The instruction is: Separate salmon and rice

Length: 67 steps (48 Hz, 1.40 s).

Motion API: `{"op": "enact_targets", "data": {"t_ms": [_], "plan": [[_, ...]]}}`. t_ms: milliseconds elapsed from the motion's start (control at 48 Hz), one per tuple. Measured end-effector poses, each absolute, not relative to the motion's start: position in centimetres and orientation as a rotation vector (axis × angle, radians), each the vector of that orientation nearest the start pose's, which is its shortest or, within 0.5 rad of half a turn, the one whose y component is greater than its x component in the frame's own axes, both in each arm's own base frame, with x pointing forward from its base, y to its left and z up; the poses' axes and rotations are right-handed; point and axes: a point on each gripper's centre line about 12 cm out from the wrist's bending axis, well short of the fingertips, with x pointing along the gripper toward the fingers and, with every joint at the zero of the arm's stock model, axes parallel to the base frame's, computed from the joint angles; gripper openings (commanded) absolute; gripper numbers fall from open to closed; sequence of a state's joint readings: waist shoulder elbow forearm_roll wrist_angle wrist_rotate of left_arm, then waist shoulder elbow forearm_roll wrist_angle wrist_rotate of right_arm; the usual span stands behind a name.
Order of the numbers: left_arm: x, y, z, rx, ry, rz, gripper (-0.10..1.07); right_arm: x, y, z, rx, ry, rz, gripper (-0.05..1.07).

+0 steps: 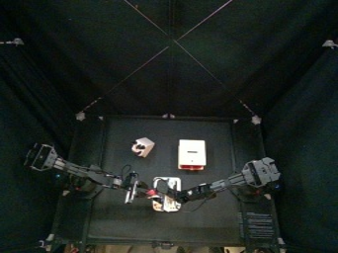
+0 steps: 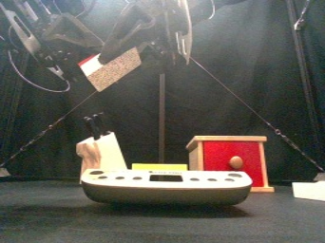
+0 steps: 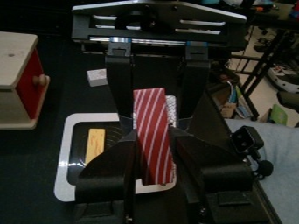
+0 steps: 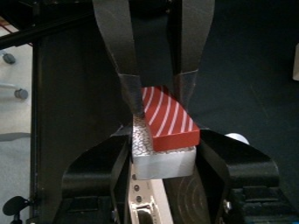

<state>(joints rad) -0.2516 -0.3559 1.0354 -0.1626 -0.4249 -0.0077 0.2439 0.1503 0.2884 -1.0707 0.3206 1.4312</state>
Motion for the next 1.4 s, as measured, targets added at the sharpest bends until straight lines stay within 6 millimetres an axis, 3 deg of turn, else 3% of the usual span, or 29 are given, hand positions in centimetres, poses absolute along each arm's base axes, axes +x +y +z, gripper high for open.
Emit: {"op": "enact_targets", "data": {"t_ms": [812, 1396], "plan": [[28.9, -6.5, 20.6, -0.114, 0.279, -0.157, 0.45, 46.2, 8.1, 22.1, 0.217, 0.567, -0.147, 0.51], [28.6, -6.2, 20.3, -0.115, 0.283, -0.149, 0.45, 43.4, 8.4, 22.6, 0.197, 0.589, -0.192, 0.5]]}}
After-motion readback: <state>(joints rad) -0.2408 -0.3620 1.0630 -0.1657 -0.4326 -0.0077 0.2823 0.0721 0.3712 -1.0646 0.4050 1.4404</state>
